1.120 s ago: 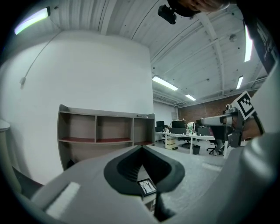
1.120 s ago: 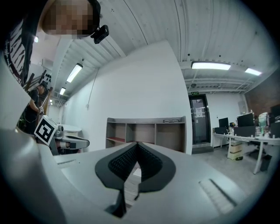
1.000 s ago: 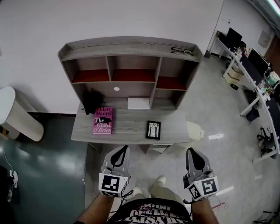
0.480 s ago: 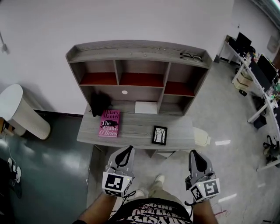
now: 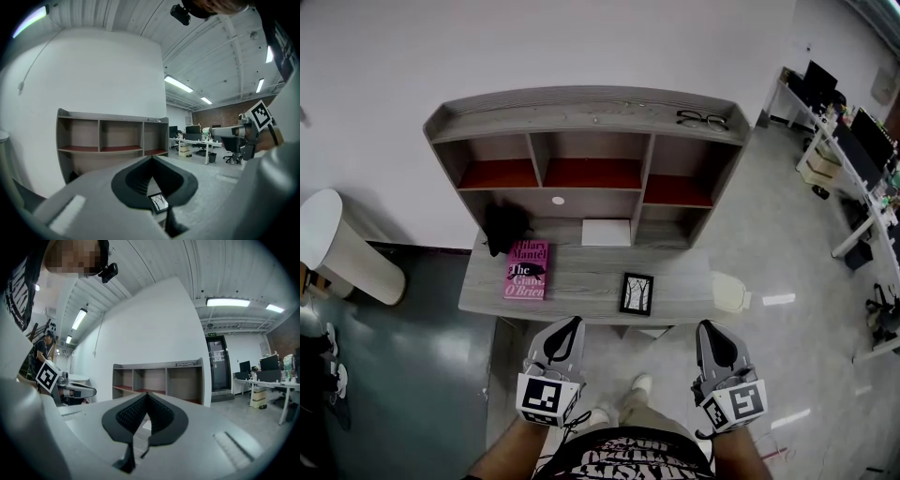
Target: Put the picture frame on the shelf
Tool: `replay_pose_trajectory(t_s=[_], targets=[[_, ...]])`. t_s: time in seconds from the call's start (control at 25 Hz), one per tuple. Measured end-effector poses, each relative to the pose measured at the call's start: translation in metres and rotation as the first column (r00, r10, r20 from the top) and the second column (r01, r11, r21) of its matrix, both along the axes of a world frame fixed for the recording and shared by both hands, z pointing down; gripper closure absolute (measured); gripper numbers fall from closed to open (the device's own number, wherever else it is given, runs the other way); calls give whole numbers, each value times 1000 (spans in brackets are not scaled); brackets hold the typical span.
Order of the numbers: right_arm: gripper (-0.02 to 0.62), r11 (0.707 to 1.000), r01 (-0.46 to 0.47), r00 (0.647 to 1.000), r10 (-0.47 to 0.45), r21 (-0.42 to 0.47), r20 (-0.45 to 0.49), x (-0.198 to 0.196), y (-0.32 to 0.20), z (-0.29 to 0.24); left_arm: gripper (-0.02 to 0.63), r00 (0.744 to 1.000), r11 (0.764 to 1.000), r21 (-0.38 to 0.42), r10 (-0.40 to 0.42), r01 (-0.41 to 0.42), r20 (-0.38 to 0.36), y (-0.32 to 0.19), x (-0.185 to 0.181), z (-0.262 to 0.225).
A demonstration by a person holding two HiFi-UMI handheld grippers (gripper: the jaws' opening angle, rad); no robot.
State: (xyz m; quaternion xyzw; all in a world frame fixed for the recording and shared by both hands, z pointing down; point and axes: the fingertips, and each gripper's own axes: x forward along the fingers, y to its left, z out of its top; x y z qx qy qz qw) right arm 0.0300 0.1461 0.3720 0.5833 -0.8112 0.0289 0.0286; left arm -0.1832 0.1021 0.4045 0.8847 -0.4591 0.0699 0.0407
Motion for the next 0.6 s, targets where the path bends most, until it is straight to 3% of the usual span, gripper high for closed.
replay_pose_trajectory(t_s=[0.6], targets=[[568, 1000, -1, 1000, 1, -20, 15, 37, -42, 10, 604, 1000, 1000, -25, -2, 3, 20, -39, 33, 10]])
